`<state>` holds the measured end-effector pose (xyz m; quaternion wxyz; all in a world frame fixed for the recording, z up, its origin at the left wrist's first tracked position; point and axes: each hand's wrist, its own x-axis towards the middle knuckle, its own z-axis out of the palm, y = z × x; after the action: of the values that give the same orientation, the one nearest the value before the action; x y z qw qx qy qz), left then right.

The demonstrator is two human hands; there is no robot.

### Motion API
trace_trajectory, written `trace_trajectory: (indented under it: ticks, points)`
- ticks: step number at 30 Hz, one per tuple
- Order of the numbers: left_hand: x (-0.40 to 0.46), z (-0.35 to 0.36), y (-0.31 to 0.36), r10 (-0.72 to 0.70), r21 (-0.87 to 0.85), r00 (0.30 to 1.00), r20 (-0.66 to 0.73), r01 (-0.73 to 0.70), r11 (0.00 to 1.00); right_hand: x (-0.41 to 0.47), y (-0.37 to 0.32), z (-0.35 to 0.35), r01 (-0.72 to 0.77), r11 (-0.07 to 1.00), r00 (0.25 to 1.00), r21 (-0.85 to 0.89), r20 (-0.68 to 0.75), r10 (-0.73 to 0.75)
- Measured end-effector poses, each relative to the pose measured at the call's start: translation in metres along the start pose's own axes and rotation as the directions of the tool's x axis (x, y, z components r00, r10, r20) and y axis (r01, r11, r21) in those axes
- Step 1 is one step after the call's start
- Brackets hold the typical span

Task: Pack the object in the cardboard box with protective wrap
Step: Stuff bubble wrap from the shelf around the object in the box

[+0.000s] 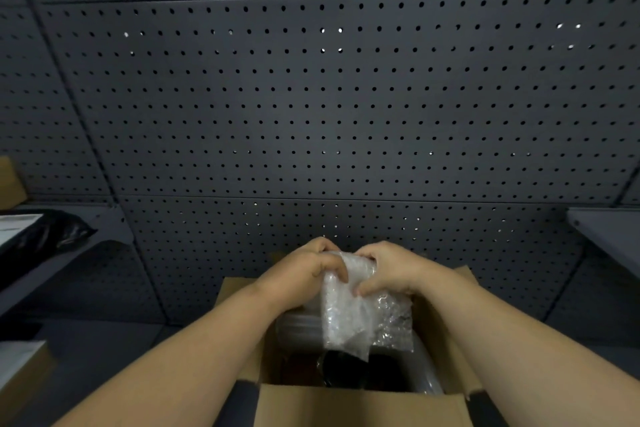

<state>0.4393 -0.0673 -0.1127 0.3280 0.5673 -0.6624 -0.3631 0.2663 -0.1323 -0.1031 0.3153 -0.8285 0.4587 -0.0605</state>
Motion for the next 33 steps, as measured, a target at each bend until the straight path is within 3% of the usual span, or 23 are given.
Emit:
trace_trajectory:
  ticks: [2, 3, 6, 10, 18, 23, 26, 29, 33]
  points:
    - [-0.006, -0.002, -0.002, 0.091, 0.319, 0.995, 0.034, -0.097, 0.943, -0.001, 0.000, 0.003, -0.021, 0.998, 0.995, -0.063, -0.098, 0.015]
    - [-0.009, -0.003, -0.002, 0.104, 0.380, 0.994, 0.041, -0.111, 0.918, -0.002, 0.000, 0.004, -0.039, 0.991, 0.989, -0.127, -0.148, 0.020]
    - [-0.009, -0.003, -0.001, 0.068, 0.415, 0.998, 0.006, -0.065, 0.908, -0.007, -0.005, 0.013, -0.054, 0.949, 0.960, -0.312, -0.277, -0.037]
    - [0.000, -0.002, -0.009, 0.075, 0.583, 0.997, -0.029, -0.044, 0.811, -0.008, -0.010, 0.030, 0.004, 0.912, 0.912, -0.411, -0.373, -0.172]
    - [0.002, -0.010, -0.027, 0.121, 0.663, 0.993, -0.009, -0.085, 0.744, -0.016, -0.011, 0.043, 0.054, 0.982, 0.991, -0.182, -0.111, -0.075]
    - [-0.001, -0.014, -0.034, 0.113, 0.656, 0.994, 0.005, -0.089, 0.750, -0.022, -0.020, 0.051, 0.060, 0.958, 0.985, -0.282, -0.138, -0.103]
    - [-0.009, -0.017, -0.040, 0.058, 0.653, 0.998, -0.031, -0.024, 0.757, -0.022, -0.029, 0.060, 0.035, 0.948, 0.976, -0.316, -0.192, -0.100]
    - [-0.021, -0.023, -0.050, -0.025, 0.638, 0.984, -0.176, 0.133, 0.759, -0.021, -0.037, 0.068, -0.039, 0.958, 0.962, -0.285, -0.271, -0.041]
    - [-0.036, -0.025, -0.065, -0.122, 0.732, 0.943, -0.308, 0.317, 0.603, -0.014, -0.047, 0.087, -0.096, 0.968, 0.957, -0.230, -0.290, 0.025]
